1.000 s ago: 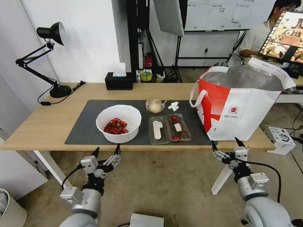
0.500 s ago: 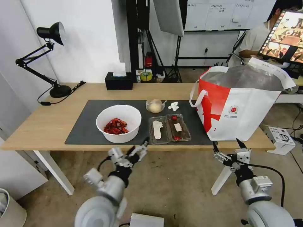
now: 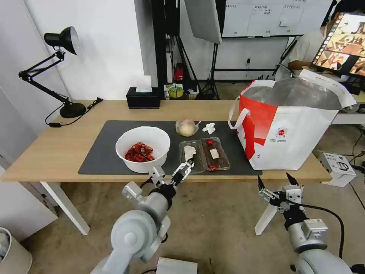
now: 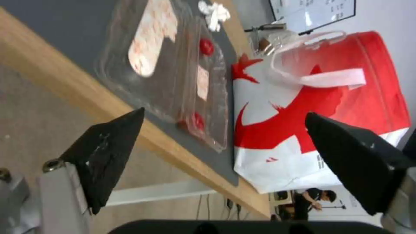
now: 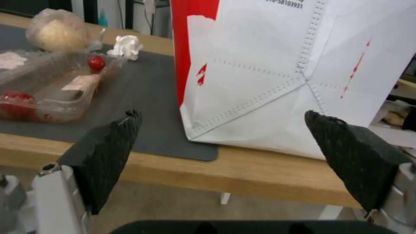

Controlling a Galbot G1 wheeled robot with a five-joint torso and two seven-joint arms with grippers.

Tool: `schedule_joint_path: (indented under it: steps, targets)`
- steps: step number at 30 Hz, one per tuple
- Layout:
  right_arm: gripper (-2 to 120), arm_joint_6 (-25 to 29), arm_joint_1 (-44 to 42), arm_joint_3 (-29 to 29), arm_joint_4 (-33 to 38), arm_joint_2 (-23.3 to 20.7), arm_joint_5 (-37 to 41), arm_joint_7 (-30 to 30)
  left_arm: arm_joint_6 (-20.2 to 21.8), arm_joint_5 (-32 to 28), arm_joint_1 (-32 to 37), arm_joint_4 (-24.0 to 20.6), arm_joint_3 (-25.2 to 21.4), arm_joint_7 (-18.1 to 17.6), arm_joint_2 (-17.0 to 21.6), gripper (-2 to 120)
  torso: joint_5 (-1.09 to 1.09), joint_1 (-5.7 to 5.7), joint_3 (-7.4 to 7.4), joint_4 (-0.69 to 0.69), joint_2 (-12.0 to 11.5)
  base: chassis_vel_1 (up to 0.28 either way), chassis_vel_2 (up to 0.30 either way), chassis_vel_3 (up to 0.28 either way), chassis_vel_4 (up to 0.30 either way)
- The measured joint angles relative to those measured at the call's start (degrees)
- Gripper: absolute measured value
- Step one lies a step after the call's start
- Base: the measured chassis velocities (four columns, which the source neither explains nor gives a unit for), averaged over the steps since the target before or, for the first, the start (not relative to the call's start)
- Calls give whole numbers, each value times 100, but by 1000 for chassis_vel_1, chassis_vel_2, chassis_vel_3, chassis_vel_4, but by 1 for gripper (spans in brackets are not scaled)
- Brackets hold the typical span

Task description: Pick up the trash from the table and place it into the takeout bag.

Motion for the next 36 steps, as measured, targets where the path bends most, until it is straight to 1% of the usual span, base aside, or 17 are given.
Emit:
schedule_joint_path:
  steps: [1, 4, 5, 8, 9, 12, 13, 15, 16, 20, 27, 30, 36]
  targets:
    - [96, 0, 0, 0, 0, 0, 0, 0, 0, 0, 0, 0, 0, 0, 0, 100, 0, 0, 0, 0, 0, 0, 0, 0, 0]
    - [94, 0, -32, 13, 18, -7, 3, 29, 23, -17, -62, 146, 109, -41, -278, 100, 0, 0, 0, 0, 0, 0, 0, 0, 0]
    - [94, 0, -32, 13, 18, -7, 3, 29, 23, -17, -62, 146, 109, -41, -278, 100, 0, 0, 0, 0, 0, 0, 0, 0, 0]
    - [93, 0, -66, 27, 22, 13, 4, 47, 16, -22, -148, 374, 213, -34, -592, 100, 0, 0, 0, 0, 0, 0, 0, 0, 0]
    - [93, 0, -66, 27, 22, 13, 4, 47, 16, -22, -148, 374, 213, -34, -592, 100, 0, 0, 0, 0, 0, 0, 0, 0, 0]
    - [93, 0, -85, 39, 2, 42, 3, 56, -78, 53, -180, 627, 361, 51, -942, 100, 0, 0, 0, -1, 0, 0, 0, 0, 0]
    - [93, 0, -85, 39, 2, 42, 3, 56, -78, 53, -180, 627, 361, 51, -942, 100, 0, 0, 0, -1, 0, 0, 0, 0, 0]
    - [93, 0, -87, 45, -19, 51, 2, 59, -82, 103, -198, 712, 413, 76, -1055, 100, 0, 0, 0, -1, 0, 0, 0, 0, 0]
    - [93, 3, -87, 51, -37, 57, 2, 61, -85, 162, -228, 822, 449, 91, -1163, 100, 0, 0, 0, 0, 0, 0, 0, 0, 0]
    - [93, 17, -80, 53, -76, 88, 2, 62, -102, 211, -308, 992, 453, 105, -1207, 100, 0, 0, 0, 0, 0, 0, 0, 0, 0]
    - [93, 25, -59, 40, -126, 144, -5, 64, -124, 212, -398, 1124, 421, 130, -1210, 100, 0, 0, 0, 0, 0, 0, 0, 0, 0]
    - [93, 27, -46, 31, -162, 163, -11, 66, -138, 237, -566, 1439, 324, 277, -1260, 100, -1, 0, 0, 0, 0, 0, 0, 0, 0]
    - [93, 42, -41, 33, -209, 170, -11, 74, -137, 231, -639, 1586, 304, 313, -1238, 100, -1, 0, 0, 0, 0, 0, 0, 0, 0]
